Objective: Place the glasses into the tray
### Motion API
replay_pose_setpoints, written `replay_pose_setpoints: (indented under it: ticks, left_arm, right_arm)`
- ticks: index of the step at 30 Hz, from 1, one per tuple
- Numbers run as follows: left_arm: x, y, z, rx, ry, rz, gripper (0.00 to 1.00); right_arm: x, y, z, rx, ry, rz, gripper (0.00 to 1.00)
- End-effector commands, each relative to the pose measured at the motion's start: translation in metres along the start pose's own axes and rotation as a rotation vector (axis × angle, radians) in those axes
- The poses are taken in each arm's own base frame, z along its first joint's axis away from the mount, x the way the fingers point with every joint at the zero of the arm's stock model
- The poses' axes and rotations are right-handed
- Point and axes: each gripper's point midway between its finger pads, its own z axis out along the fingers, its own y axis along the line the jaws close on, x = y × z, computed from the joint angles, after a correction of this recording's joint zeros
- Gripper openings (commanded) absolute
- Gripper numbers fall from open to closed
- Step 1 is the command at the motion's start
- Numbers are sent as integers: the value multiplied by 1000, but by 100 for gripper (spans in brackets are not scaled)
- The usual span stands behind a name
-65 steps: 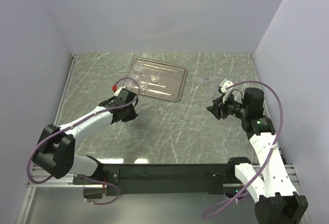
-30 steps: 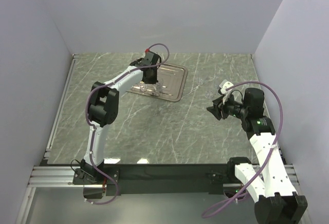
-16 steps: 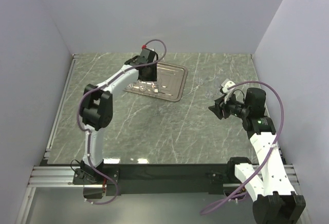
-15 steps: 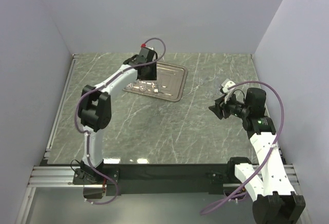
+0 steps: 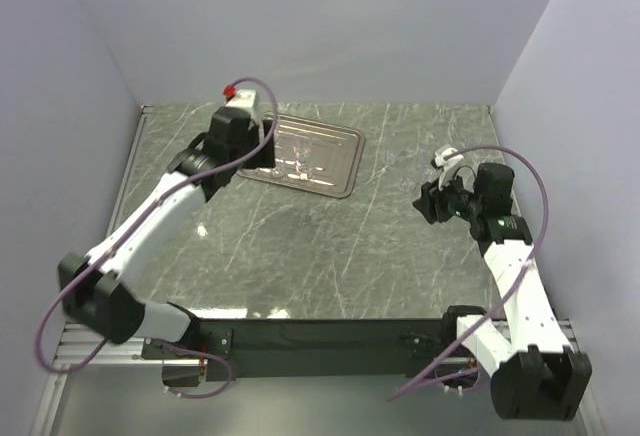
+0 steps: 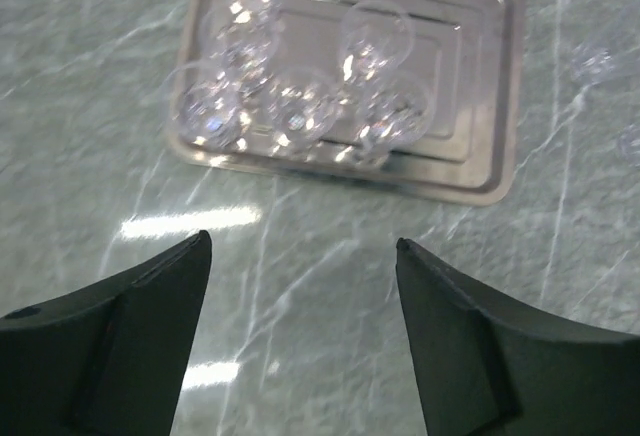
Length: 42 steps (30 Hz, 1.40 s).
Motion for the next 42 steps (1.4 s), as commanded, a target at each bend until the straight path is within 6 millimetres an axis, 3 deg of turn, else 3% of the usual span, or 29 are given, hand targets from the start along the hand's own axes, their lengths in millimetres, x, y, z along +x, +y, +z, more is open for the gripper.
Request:
replay_pose_setpoints:
  ticks: [1, 3, 4, 5, 6, 11, 12, 13, 17, 19, 21, 22, 26, 27, 32, 42]
  left_arm:
    - [-2, 31, -30, -91, -99, 37, 81]
    - [7, 44, -48, -111, -144, 29, 87]
    - [10, 51, -53, -131, -159, 25, 88]
    - [17, 58, -62, -142, -184, 19, 90]
    - [21, 62, -65, -150, -195, 19, 94]
    - [47, 86, -75, -214, -227, 12, 99]
    - [48, 85, -75, -205, -236, 5, 99]
    - [51, 85, -74, -201, -232, 16, 99]
    - [48, 88, -78, -213, -246, 12, 99]
    - [48, 85, -77, -202, -240, 10, 99]
    - [49, 85, -77, -197, -236, 8, 99]
    - [48, 85, -78, -197, -239, 9, 99]
    - [45, 87, -83, -205, -262, 3, 99]
    - [44, 88, -84, -206, -267, 0, 99]
    - [43, 87, -87, -199, -277, -3, 99]
    - [44, 87, -86, -195, -273, -2, 99]
  right_arm:
    - [-9, -34, 8, 112, 30, 43, 54]
    - [-11, -45, 12, 139, 58, 77, 53]
    - [0, -47, 21, 124, 108, 117, 53]
    - [-7, -53, 23, 133, 110, 127, 53]
    - [2, -56, 32, 130, 149, 183, 53]
    - [-1, -68, 54, 91, 211, 274, 51]
    - [7, -68, 61, 70, 248, 292, 51]
    - [-2, -69, 64, 52, 240, 282, 51]
    - [-3, -66, 79, -5, 307, 197, 51]
    - [-5, -55, 95, -20, 342, 131, 51]
    - [3, -61, 105, 14, 398, 110, 52]
    - [-5, -64, 108, 23, 393, 97, 52]
    - [0, -72, 125, 90, 470, 53, 51]
    - [10, -79, 128, 121, 515, 38, 51]
    - [18, -86, 141, 173, 578, 23, 51]
    - [39, -85, 150, 178, 630, 30, 47]
